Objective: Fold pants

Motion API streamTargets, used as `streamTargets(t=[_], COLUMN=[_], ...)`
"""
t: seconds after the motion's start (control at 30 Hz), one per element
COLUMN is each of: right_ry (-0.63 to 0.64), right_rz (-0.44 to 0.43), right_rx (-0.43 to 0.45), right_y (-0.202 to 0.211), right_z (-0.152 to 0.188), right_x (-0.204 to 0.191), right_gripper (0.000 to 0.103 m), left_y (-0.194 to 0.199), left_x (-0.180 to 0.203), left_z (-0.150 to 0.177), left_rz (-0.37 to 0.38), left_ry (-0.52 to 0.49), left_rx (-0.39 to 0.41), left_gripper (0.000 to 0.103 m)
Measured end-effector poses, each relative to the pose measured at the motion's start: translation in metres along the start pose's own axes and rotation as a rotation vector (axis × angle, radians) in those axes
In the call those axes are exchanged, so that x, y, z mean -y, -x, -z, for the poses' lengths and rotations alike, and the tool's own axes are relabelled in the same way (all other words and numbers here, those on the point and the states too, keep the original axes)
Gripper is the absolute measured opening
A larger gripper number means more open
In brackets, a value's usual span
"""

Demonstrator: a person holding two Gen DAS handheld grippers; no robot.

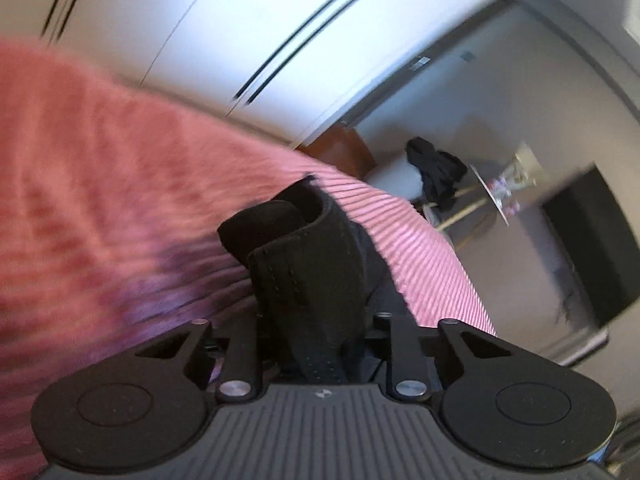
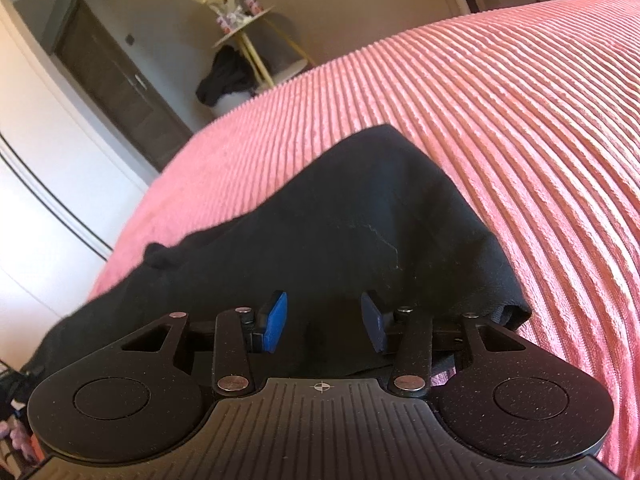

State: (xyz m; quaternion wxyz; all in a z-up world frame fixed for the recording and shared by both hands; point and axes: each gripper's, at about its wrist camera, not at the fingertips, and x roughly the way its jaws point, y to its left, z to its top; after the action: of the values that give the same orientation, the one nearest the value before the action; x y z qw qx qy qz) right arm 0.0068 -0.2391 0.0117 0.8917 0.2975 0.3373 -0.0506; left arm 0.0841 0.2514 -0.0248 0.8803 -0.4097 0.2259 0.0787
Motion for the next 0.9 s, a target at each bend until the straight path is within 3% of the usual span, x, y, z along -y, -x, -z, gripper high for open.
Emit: streamTargets(t=[0.17, 0.47, 0.57, 0.9], right_ry=[-0.029, -0.044, -0.066, -0.132], right_rz=[-0.014, -0.067, -0.076, -0.112], right_rx=[0.011, -0.011, -0.013, -0.005], right_y=[0.009, 0.017, 0.018, 0.026], right_z=[0.002, 0.008, 0.009, 0.014], right_x=[0.001, -0.003, -0.001, 0.005], right_gripper=[0.048, 0.048, 0.048, 0.048], left_y=[0.025, 0.06, 0.069, 0.082], left_x=[0.053, 0.122, 0.15, 0.251], left_z=[0.009, 0.029, 0.042, 0.139], left_rz=[-0.011, 0.002, 0.042, 0.155], left_ry=[-0.183, -0.339, -0.419, -0.784], left_rx=[0.025, 0.038, 0.033, 0.001], left_gripper=[0.02, 0.02, 0.02, 0.021])
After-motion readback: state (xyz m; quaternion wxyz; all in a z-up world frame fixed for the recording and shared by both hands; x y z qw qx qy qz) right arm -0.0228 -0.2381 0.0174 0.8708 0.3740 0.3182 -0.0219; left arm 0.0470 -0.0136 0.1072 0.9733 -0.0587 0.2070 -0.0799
